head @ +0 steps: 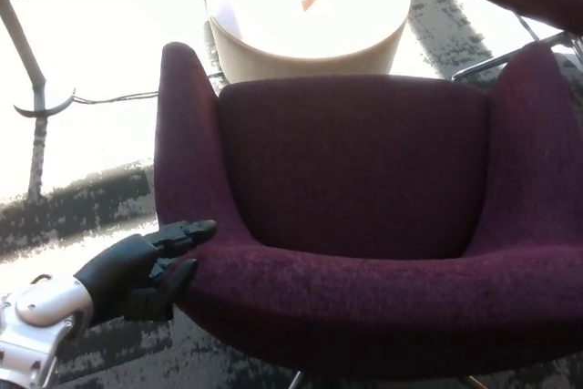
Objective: The robot stands in front of a sofa and uses its left hand to push the left side of the sofa
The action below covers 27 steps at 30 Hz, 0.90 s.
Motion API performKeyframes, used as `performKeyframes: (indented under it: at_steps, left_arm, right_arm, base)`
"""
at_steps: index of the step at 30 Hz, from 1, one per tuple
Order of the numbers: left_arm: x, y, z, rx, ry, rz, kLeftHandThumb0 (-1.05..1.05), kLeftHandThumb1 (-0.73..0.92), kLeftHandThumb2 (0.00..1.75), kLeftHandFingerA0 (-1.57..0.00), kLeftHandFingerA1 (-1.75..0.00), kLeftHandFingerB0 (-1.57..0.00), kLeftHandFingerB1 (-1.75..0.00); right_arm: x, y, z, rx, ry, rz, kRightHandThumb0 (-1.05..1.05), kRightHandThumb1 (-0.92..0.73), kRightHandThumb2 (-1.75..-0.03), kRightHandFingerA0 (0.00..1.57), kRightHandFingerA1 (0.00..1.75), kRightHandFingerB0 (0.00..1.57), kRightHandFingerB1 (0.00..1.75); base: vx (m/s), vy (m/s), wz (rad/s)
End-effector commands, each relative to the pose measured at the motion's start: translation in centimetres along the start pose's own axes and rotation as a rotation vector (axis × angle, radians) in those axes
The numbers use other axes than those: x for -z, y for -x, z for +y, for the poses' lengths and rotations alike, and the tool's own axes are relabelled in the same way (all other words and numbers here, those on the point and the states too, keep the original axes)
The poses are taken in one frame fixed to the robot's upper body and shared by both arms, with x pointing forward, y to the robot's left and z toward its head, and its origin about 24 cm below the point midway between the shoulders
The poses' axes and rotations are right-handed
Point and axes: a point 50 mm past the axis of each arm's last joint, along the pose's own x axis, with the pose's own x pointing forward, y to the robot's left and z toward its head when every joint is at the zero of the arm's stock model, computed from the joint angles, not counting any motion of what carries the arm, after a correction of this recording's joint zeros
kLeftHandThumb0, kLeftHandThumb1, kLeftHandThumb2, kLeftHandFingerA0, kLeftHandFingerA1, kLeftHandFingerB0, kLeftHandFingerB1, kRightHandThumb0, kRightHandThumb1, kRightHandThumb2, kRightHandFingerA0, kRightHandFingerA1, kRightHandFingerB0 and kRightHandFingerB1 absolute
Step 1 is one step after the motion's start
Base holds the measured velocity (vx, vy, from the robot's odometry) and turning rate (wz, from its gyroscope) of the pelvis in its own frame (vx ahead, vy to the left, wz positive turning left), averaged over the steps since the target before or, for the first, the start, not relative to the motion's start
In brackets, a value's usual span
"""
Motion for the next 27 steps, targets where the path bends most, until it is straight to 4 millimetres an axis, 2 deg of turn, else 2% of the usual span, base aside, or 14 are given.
performKeyframes:
  at_steps: [1, 6, 7, 14, 16, 27]
  left_arm:
    - [1.0, -2.0, -4.9, 0.187, 0.017, 0.084, -1.05, 0.91, 1.26, 0.00, -0.10, 0.00, -0.04]
    - [0.6, -2.5, -6.0, 0.208, 0.018, 0.075, -1.01, 0.92, 1.29, 0.00, -0.15, 0.00, -0.09]
    - [0.4, -2.7, -6.6, 0.224, 0.012, 0.073, -0.95, 0.91, 1.29, 0.00, -0.16, 0.00, -0.10]
    - [0.0, -3.7, -8.2, 0.237, -0.038, 0.132, -0.98, 0.92, 1.29, 0.00, -0.10, 0.00, -0.06]
    - [-0.6, -4.0, -9.0, 0.260, -0.039, 0.103, -1.04, 0.92, 1.29, 0.00, -0.05, 0.00, 0.00]
    - [-3.6, -6.0, -12.8, 0.357, -0.105, 0.062, -1.00, 0.92, 1.31, 0.00, -0.06, 0.00, -0.01]
  right_arm:
    - [0.2, 0.2, -0.3, 0.015, 0.006, 0.004, -0.70, -0.88, -0.67, 0.62, 0.43, 0.56, 0.41]
    - [0.2, 0.1, -0.4, 0.017, 0.023, 0.002, -0.69, -0.88, -0.67, 0.61, 0.43, 0.55, 0.41]
    - [0.2, 0.1, -0.3, 0.016, 0.010, 0.010, -0.70, -0.88, -0.67, 0.60, 0.42, 0.55, 0.41]
    - [0.3, 0.2, -0.4, 0.012, 0.014, 0.004, -0.70, -0.88, -0.67, 0.60, 0.43, 0.55, 0.41]
    - [0.2, 0.1, -0.5, 0.013, 0.020, -0.001, -0.69, -0.88, -0.67, 0.60, 0.43, 0.55, 0.41]
    - [-0.2, -0.1, -0.5, 0.015, 0.046, -0.018, -0.70, -0.90, -0.67, 0.61, 0.43, 0.56, 0.41]
  base:
    - [0.00, 0.000, 0.00]
    - [0.00, 0.000, 0.00]
    - [0.00, 0.000, 0.00]
    - [0.00, 0.000, 0.00]
    - [0.00, 0.000, 0.00]
    - [0.00, 0.000, 0.00]
